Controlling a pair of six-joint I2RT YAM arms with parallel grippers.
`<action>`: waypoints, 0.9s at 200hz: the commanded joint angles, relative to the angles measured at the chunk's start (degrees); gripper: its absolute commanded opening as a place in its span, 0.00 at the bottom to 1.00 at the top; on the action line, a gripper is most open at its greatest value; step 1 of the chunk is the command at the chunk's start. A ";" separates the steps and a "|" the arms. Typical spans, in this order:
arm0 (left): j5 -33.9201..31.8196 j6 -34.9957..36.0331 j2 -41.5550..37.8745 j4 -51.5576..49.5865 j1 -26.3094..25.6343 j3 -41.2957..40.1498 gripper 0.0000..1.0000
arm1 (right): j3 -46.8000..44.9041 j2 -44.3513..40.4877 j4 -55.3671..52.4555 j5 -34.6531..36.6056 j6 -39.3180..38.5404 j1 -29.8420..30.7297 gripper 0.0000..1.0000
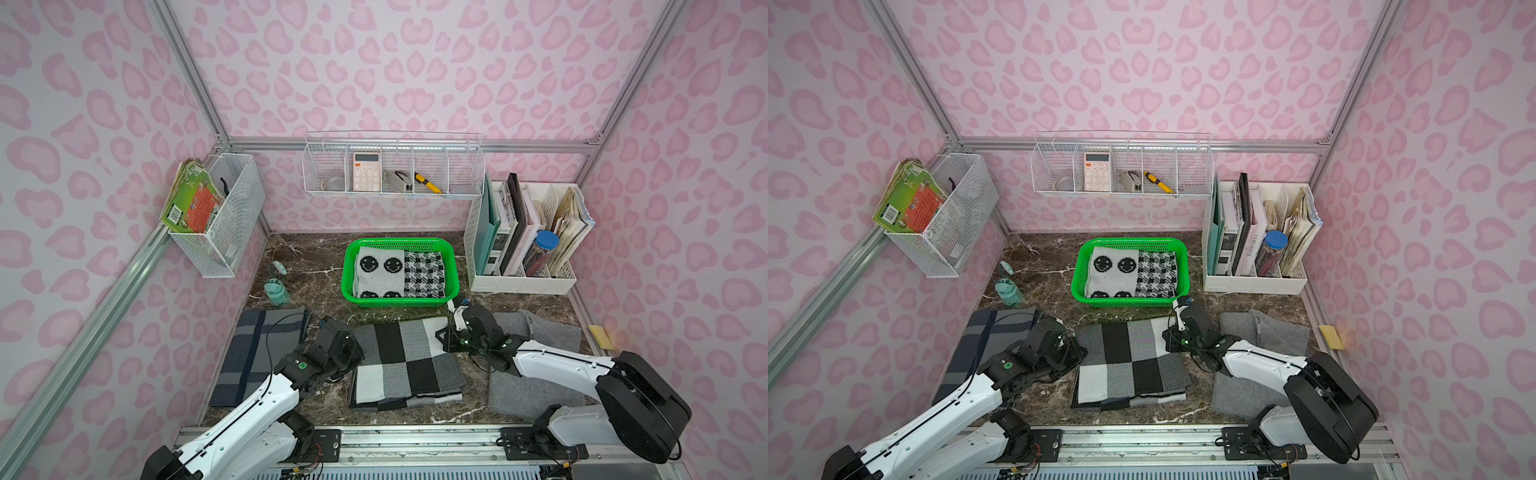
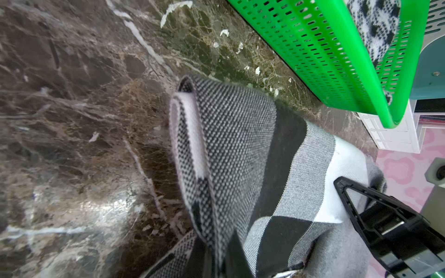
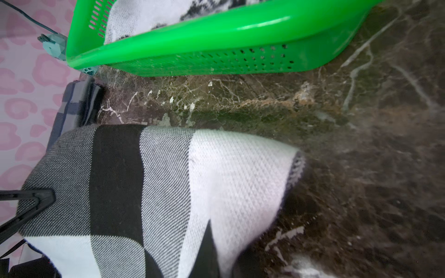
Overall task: Put the folded scarf in the basket
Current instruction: Pick up the scarf at the center of the board.
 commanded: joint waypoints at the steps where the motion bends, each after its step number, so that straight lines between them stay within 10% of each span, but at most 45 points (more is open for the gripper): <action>1: -1.33 1.50 -0.41 -1.46 -0.02 0.83 0.00 | 0.09 -1.40 -1.21 1.54 -0.13 -0.01 0.00; 180: 1.52 9.65 4.84 -0.27 -0.01 14.16 0.00 | 8.76 -13.36 -11.87 7.48 -2.66 1.04 0.00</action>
